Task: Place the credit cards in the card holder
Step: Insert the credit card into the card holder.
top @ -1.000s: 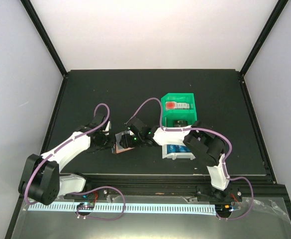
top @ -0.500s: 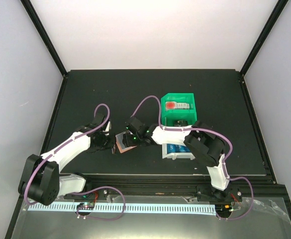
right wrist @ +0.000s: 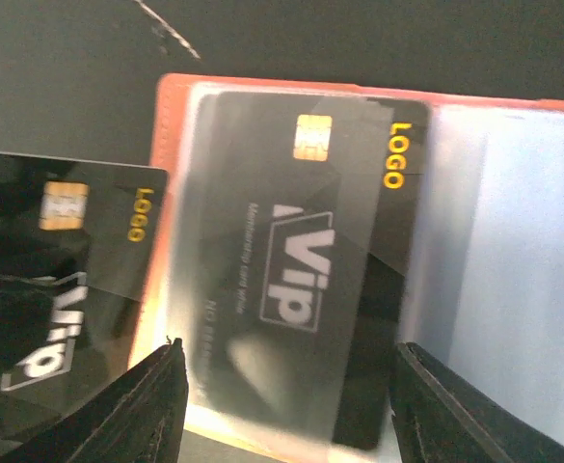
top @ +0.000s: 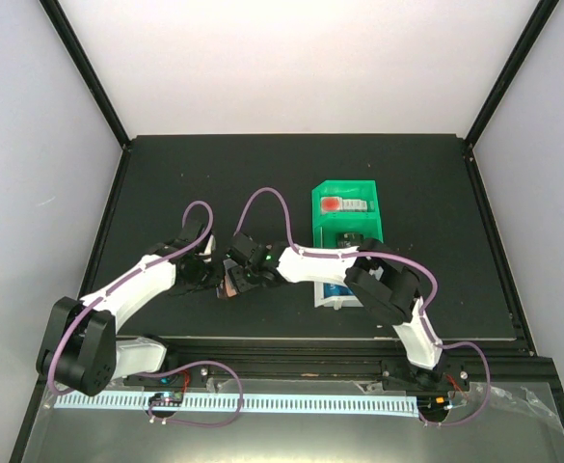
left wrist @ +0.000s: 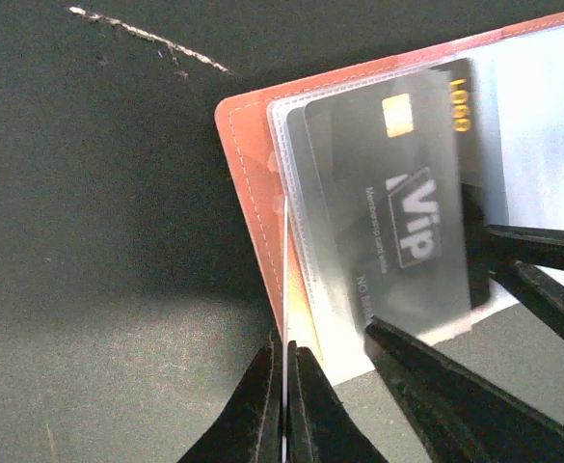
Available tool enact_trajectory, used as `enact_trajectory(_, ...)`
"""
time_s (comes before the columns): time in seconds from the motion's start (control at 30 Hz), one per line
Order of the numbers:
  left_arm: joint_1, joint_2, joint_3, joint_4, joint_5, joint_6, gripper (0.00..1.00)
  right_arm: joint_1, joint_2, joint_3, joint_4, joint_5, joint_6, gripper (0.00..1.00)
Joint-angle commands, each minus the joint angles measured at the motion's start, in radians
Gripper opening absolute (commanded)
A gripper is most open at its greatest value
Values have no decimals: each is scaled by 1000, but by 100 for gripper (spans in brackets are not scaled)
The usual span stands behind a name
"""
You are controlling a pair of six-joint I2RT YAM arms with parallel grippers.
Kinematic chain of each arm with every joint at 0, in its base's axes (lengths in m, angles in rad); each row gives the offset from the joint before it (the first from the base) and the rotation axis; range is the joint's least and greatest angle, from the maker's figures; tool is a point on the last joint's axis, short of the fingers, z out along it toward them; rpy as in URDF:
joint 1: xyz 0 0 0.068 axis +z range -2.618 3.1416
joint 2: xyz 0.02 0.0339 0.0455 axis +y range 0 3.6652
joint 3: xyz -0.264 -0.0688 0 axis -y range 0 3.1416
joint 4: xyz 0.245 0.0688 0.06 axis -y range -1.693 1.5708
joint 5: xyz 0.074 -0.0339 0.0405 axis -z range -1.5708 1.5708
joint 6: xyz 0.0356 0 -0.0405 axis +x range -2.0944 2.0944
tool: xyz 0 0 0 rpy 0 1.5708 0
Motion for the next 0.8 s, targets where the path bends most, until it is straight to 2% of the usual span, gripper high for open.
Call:
enact_trajectory(0.0, -2, 11, -9, -1, -7, -11, 2, -1, 7, 28, -67, 108, -23, 60)
enact_trajectory(0.2, -2, 10, -11, -1, -10, -14, 2, -9, -16, 28, -72, 173, 10, 62)
enact_trajectory(0.77, -2, 22, -14, 15, -4, -16, 1, -9, 11, 40, -10, -82, -65, 57)
